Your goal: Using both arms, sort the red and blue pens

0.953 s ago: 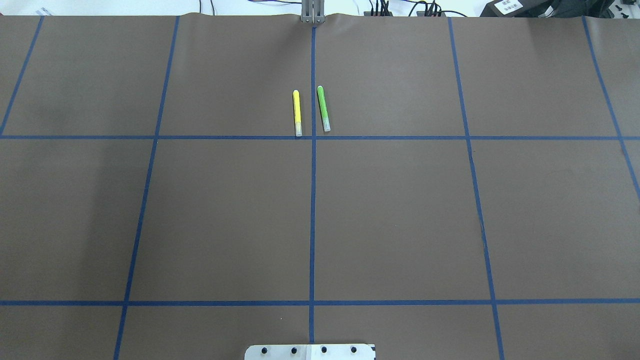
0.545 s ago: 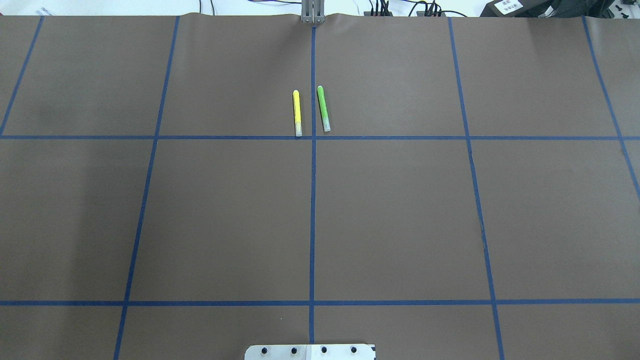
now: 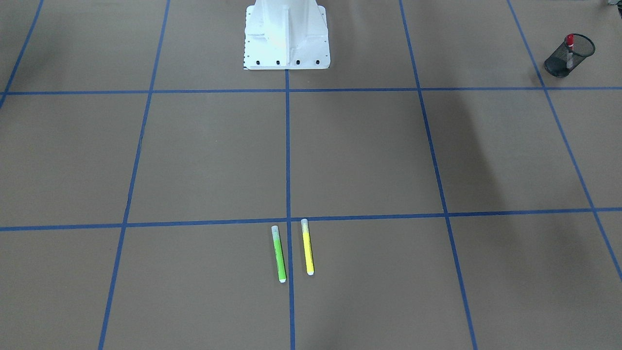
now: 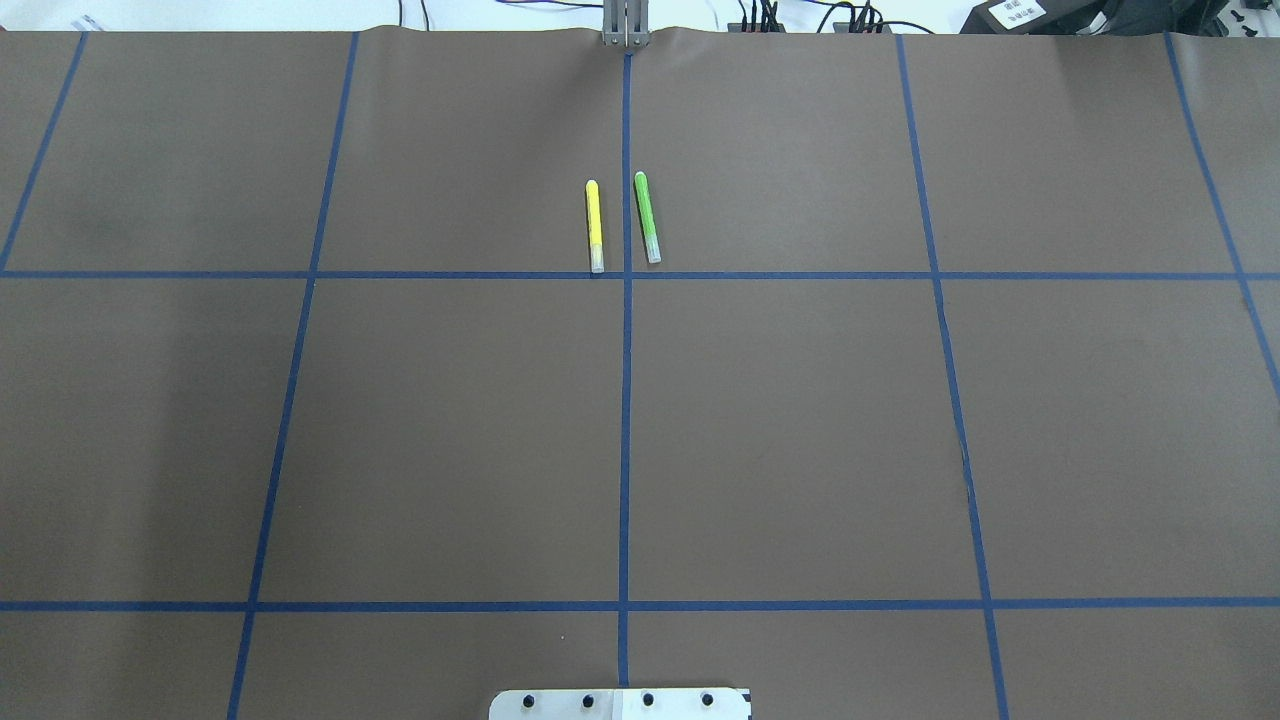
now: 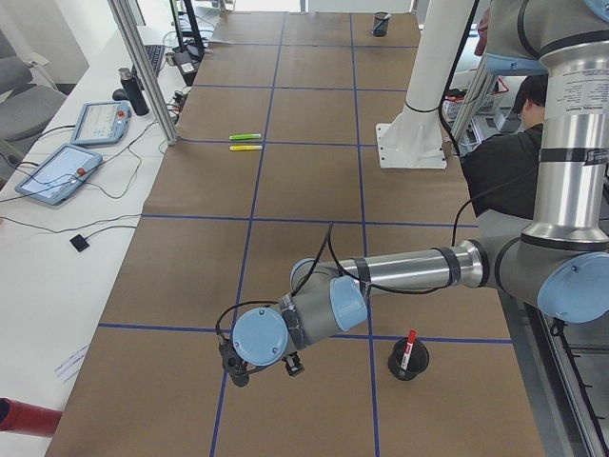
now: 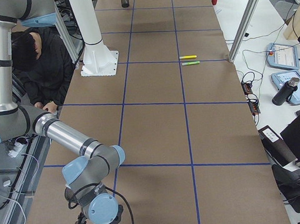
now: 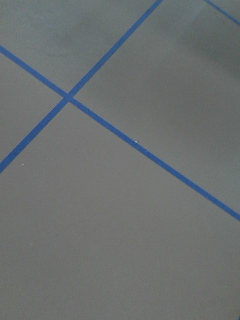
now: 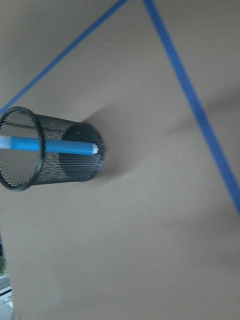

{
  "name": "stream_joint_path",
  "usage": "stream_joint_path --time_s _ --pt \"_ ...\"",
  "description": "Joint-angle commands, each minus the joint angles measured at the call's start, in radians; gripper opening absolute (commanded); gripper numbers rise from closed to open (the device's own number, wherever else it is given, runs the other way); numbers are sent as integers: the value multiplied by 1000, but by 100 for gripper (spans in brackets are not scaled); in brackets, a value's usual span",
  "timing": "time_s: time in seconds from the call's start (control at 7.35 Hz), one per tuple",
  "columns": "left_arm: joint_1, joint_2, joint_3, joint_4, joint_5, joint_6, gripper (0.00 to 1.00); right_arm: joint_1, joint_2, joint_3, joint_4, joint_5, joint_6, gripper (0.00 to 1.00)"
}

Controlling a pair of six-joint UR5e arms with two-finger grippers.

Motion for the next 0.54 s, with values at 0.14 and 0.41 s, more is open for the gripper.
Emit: stream_joint_path --time_s 0.14,0.41 --pt "6 -5 -11 -273 234 -2 100 -128 68 5 323 107 327 100" --pt "50 -7 -83 -318 254 -20 100 -213 145 60 338 206 457 100"
